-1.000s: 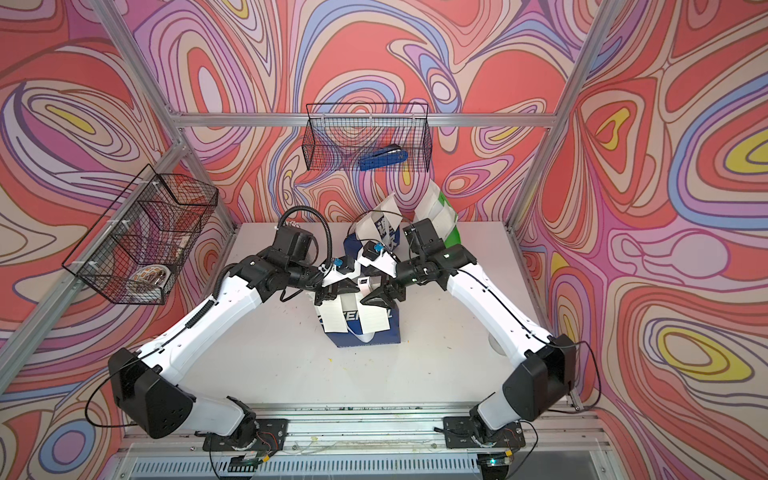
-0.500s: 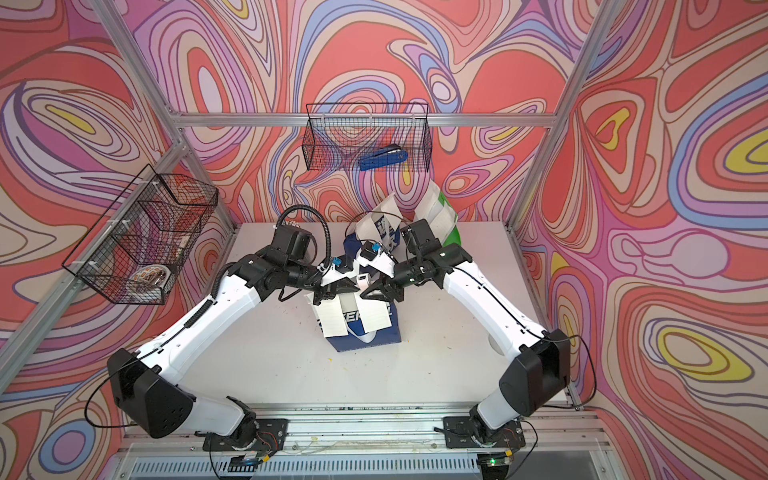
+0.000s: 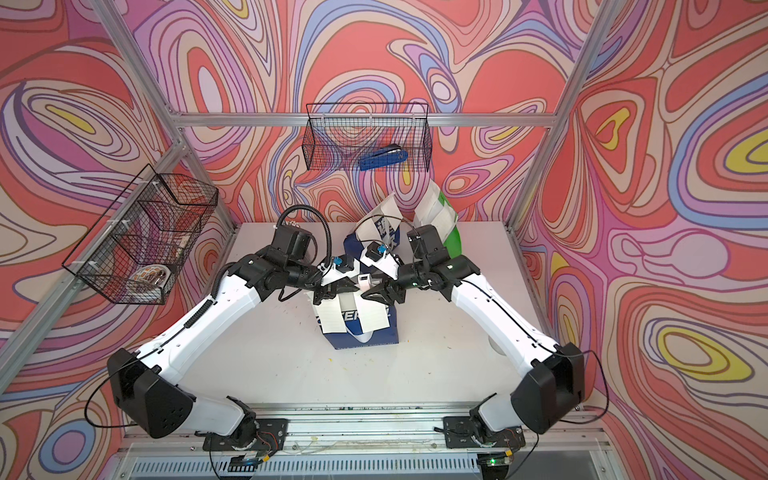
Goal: Staple the receipts to the bags
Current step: Staple the receipt to the takeout bag, then pick up the stapler from the takeout bag.
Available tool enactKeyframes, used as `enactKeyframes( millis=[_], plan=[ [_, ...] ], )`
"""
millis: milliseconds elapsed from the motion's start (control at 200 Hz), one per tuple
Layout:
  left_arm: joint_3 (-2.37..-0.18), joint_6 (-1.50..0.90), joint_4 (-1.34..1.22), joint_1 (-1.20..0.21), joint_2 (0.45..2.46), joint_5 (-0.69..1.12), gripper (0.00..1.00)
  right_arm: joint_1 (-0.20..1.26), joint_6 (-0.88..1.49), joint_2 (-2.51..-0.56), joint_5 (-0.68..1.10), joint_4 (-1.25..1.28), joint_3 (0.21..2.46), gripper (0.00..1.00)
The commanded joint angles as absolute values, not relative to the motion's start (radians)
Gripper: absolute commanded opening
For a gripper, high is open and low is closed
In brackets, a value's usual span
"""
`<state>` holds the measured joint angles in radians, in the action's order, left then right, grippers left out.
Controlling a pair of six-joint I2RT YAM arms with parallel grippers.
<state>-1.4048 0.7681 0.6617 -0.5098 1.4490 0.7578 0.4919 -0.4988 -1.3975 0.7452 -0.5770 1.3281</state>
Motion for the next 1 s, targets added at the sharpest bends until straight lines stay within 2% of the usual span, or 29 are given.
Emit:
enactKeyframes(
  millis=[0, 65, 120, 215, 285, 371, 536, 681, 866, 921, 997],
  plan=[
    [-1.438, 0.639, 0.589, -0.511, 1.413, 0.697, 0.00, 0.488, -0.317, -1.302, 0.552, -0.280, 1.257, 0.72],
    [-1.468, 0.574, 0.621, -0.511, 1.424, 0.643, 0.00, 0.488, -0.216, -1.277, 0.444, -0.204, 1.214, 0.72],
    [-1.495, 0.532, 0.659, -0.511, 1.441, 0.611, 0.00, 0.488, -0.085, -1.273, 0.364, -0.164, 1.198, 0.67],
    [-1.546, 0.394, 0.705, -0.511, 1.479, 0.516, 0.00, 0.505, 0.102, -1.262, 0.309, -0.060, 1.141, 0.64],
    [-1.626, 0.327, 0.798, -0.511, 1.534, 0.456, 0.00, 0.566, 0.153, -1.252, 0.214, 0.001, 1.103, 0.65],
    [-1.718, 0.329, 0.914, -0.511, 1.604, 0.490, 0.00, 0.636, 0.171, -1.268, 0.087, 0.044, 1.084, 0.65],
    [-1.746, 0.323, 0.934, -0.511, 1.651, 0.550, 0.00, 0.661, 0.170, -1.338, 0.046, 0.068, 1.110, 0.65],
    [-1.713, 0.318, 0.871, -0.511, 1.629, 0.587, 0.00, 0.664, 0.161, -1.377, 0.025, 0.059, 1.129, 0.57],
    [-1.684, 0.304, 0.818, -0.511, 1.610, 0.602, 0.00, 0.667, 0.175, -1.393, 0.056, 0.056, 1.121, 0.60],
    [-1.684, 0.305, 0.815, -0.511, 1.612, 0.602, 0.00, 0.670, 0.175, -1.396, 0.056, 0.053, 1.119, 0.56],
    [-1.684, 0.302, 0.812, -0.511, 1.615, 0.599, 0.00, 0.679, 0.168, -1.401, 0.051, 0.039, 1.127, 0.38]
  ],
)
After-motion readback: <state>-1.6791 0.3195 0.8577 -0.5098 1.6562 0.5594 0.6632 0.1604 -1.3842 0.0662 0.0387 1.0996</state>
